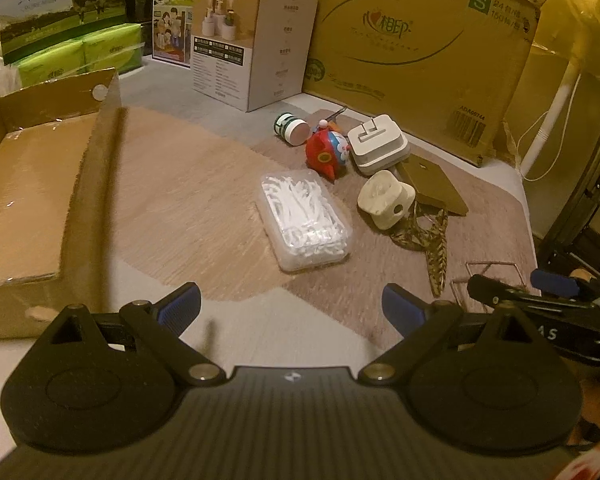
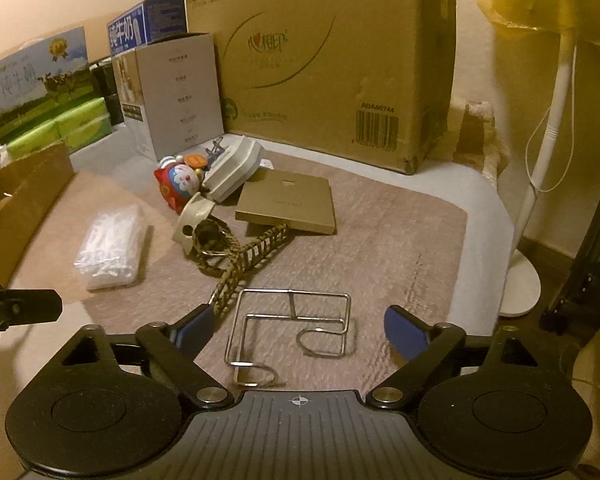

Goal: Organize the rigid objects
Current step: 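Reach the left gripper to the floss pick box while the right gripper grasps the wire rack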

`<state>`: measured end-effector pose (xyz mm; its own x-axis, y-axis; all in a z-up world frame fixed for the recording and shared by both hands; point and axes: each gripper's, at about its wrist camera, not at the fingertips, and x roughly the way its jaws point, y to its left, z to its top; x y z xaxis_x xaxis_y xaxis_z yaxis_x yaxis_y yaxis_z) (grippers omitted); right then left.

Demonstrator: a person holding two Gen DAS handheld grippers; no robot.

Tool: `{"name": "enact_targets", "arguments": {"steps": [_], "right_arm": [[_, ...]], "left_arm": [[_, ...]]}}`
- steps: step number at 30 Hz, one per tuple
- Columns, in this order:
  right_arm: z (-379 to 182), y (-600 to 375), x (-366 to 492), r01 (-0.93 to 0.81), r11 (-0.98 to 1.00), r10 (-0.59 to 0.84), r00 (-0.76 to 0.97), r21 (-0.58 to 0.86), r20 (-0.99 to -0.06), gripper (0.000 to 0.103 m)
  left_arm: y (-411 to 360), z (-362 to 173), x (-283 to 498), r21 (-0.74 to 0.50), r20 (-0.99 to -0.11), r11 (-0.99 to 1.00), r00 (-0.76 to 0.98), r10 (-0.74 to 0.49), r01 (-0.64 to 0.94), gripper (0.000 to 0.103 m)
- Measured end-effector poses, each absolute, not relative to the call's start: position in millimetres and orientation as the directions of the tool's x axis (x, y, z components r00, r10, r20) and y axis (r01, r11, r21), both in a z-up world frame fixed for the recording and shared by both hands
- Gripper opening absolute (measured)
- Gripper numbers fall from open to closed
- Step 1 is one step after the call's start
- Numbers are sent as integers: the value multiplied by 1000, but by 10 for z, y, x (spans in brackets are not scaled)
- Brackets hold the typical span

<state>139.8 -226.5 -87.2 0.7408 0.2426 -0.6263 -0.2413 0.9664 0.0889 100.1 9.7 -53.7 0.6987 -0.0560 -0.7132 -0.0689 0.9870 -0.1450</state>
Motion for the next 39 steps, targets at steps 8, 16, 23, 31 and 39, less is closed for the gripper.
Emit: {"name": "enact_targets", "arguments": {"steps": [8, 16, 23, 31, 39], "right_arm": [[-940, -2209, 1479, -237, 969, 227, 741, 70, -632, 78], [-962, -2148, 1526, -245, 968, 221, 742, 51, -633, 70], [-952, -2168, 1517, -233, 971, 213, 751, 50, -626, 69], [-846, -2203, 1541, -230, 972, 217, 771, 56, -599, 69], [-836, -2209, 1615, -223, 973, 215, 774, 61, -595, 69]], "left_arm": [[106, -585, 1085, -156, -714, 986, 697, -67, -64, 96], [131, -598, 1113, -159, -712, 985, 699, -68, -66, 96], [143, -588, 1169, -163, -703, 985, 707, -77, -55, 96], [116, -582, 1395, -159, -685, 985, 725, -63, -64, 96], [6, -789, 1757, -117, -690, 988, 724, -11, -97, 88]]}}
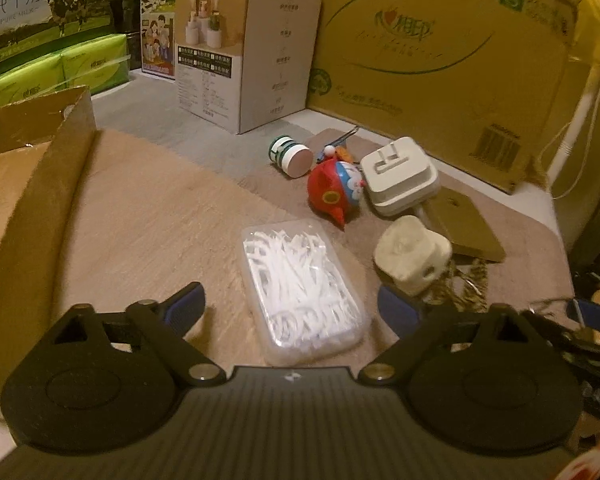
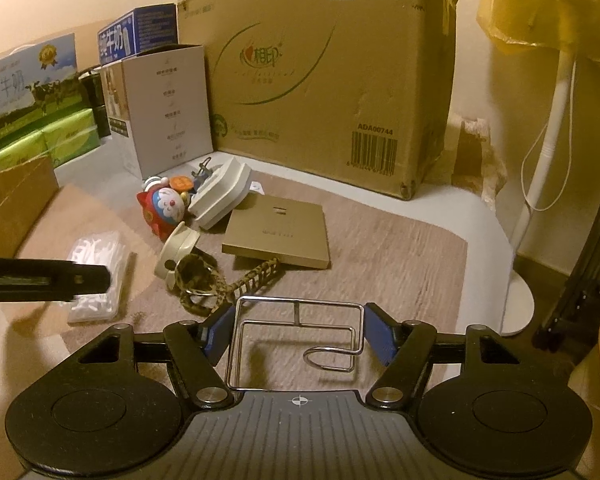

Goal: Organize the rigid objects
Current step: 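Reach the left gripper to the floss pick box while the right gripper grasps the wire rack, then carry the floss box and wire rack into the cardboard tray and release both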

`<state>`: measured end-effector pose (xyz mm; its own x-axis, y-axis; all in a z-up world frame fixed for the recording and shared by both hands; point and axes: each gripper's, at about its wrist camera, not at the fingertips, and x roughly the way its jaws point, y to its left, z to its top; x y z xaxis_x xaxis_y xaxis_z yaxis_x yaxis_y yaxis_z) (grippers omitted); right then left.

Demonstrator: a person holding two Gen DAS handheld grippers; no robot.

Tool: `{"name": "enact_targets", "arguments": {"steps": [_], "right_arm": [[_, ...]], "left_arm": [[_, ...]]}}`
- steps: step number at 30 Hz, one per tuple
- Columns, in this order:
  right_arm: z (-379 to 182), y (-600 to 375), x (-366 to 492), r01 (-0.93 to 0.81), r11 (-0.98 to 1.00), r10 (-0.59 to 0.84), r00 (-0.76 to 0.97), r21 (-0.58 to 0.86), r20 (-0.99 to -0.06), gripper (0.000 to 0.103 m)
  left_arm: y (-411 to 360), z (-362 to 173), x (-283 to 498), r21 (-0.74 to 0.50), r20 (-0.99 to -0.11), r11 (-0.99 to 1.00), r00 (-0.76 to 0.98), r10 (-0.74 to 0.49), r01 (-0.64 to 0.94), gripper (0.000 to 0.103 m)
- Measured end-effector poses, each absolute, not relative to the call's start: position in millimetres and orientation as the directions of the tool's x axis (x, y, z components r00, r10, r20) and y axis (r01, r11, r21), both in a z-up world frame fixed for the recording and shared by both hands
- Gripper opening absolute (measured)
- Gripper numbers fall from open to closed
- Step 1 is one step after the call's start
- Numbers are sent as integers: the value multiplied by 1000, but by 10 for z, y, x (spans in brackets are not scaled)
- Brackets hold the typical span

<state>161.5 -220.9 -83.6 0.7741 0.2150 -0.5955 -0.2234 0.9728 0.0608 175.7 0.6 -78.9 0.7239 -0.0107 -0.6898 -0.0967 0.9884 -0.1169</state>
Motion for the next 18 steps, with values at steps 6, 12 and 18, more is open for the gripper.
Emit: {"name": "enact_targets", "arguments": {"steps": [6, 12, 18], "right_arm": [[-897, -2209, 1618, -223, 973, 211, 765, 58, -608, 69], [-877, -2165, 1567, -235, 970, 222, 764, 58, -606, 69], [-814, -2106, 1395, -258, 964, 241, 761, 60, -603, 69]], "left_arm": [[-31, -848, 1867, -92, -691, 993, 723, -6, -80, 67], [-36, -804, 1770, -56, -702, 998, 712, -24, -21, 52], [17, -747, 1424, -42, -724, 999, 688, -43, 19, 52]]}}
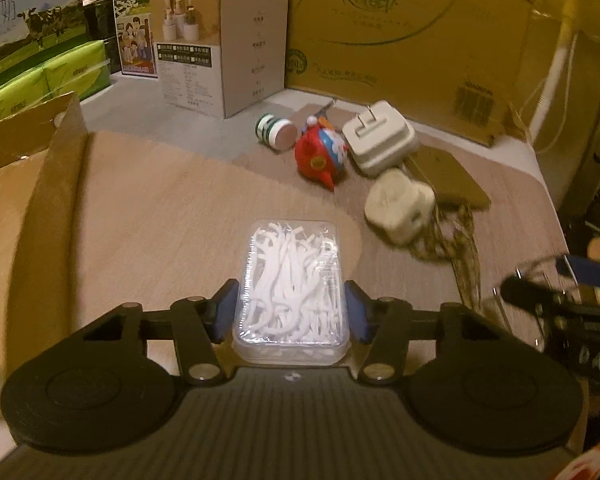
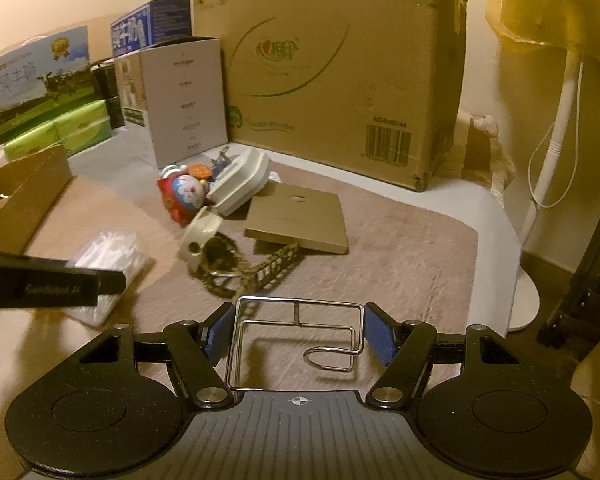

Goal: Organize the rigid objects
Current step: 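Carry the floss box and wire rack into the cardboard tray and release both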

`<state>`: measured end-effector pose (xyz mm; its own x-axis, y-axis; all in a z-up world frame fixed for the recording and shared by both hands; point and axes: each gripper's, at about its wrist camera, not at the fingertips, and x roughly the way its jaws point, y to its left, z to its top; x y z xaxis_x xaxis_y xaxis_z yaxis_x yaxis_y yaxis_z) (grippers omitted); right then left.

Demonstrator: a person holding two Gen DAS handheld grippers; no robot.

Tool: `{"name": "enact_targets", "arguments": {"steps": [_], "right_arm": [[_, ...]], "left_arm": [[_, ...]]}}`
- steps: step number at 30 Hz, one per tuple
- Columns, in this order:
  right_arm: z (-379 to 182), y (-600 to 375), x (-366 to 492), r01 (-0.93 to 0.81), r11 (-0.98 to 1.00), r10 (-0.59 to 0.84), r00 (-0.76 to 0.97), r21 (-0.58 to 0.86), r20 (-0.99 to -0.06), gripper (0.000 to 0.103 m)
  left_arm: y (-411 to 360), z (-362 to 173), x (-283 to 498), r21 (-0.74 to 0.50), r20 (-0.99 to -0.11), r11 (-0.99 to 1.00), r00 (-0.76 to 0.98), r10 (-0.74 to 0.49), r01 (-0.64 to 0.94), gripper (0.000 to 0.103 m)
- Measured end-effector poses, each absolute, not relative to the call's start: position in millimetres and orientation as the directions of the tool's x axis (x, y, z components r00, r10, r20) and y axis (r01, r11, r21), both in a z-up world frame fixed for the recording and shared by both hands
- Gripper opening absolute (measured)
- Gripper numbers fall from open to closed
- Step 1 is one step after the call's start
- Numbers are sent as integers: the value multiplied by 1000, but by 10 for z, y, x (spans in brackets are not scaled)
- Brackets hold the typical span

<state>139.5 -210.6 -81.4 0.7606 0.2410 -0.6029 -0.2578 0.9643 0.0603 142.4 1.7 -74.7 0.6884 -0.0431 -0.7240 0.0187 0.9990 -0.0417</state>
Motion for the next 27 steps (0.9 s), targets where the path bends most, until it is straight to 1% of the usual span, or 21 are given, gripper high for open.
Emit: {"name": "enact_targets", "arguments": {"steps": [7, 14, 20, 27], "right_arm": [[-722, -2028, 1112, -287, 956, 264, 752, 61, -604, 69], [-521, -1852, 855, -340, 938, 311, 755, 61, -578, 69], [-285, -1479, 770, -433, 896, 416, 735, 102, -536, 69], [-46, -730, 757, -575, 807, 559, 673, 132, -484, 69]], "left_arm": [[116, -592, 932, -43, -720, 999, 692, -45, 21, 52], [395, -257, 583, -47, -682, 999, 731, -22, -14, 52], [886, 38, 352, -35, -644, 994, 763, 56, -102, 52], [1595, 242, 181, -12, -623, 975, 764, 167, -223, 52]]}}
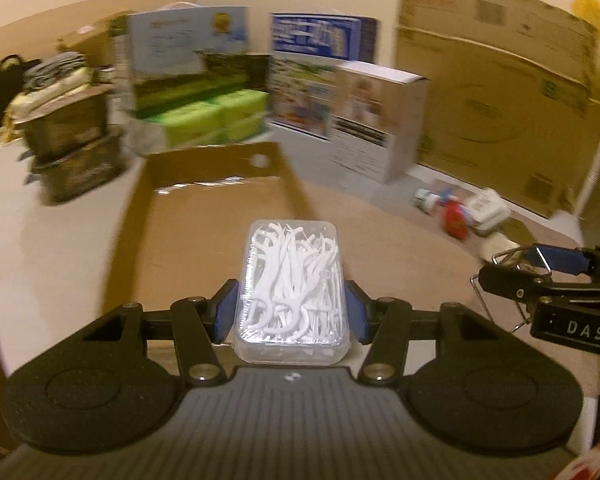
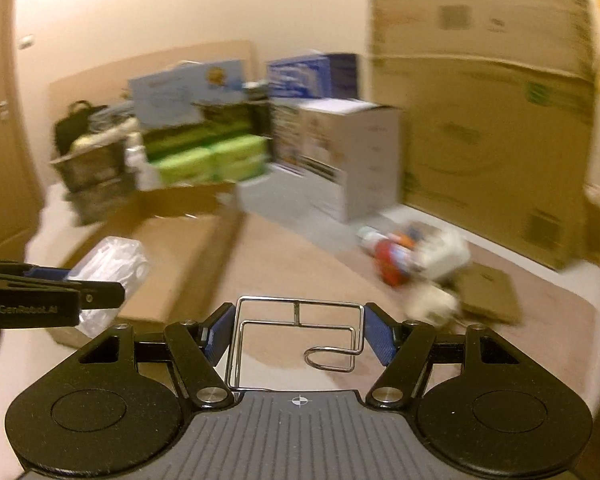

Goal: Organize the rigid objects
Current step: 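Carry the floss box and wire rack into the cardboard tray and release both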

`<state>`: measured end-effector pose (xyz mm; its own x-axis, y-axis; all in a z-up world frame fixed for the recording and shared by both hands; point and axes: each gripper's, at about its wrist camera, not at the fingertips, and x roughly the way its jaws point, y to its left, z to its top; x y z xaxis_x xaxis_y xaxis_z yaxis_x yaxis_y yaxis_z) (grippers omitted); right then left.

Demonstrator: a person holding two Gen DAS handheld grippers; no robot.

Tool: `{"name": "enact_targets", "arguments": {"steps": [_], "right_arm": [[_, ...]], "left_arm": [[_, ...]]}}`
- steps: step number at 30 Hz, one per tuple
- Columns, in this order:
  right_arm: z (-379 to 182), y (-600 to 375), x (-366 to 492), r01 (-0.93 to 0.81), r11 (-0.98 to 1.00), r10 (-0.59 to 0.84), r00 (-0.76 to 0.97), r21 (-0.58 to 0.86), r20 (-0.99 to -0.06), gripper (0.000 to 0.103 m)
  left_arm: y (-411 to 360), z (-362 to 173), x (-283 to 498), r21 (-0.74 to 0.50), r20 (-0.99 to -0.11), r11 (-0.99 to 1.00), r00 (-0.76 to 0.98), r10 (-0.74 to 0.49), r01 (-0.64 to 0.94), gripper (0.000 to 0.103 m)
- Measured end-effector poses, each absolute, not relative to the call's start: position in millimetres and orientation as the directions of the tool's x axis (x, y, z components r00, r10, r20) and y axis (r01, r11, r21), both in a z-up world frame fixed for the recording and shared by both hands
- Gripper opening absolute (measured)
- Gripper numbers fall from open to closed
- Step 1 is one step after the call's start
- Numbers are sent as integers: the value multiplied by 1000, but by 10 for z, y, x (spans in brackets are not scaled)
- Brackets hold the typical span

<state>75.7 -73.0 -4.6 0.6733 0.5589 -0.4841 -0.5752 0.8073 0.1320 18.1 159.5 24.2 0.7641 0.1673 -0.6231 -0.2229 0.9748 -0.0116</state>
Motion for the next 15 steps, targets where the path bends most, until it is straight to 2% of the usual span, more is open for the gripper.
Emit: {"name": "enact_targets", "arguments": {"steps": [7, 15], "right_arm": [[-6, -80, 894, -662, 732, 646, 599, 161, -473, 69], [-105, 439, 1168, -704, 683, 692, 539, 195, -480, 69]], "left_arm": [[2184, 288, 153, 4, -620, 957, 751, 229, -289, 52], [2541, 109, 296, -4, -640, 950, 731, 238, -313, 52]]}}
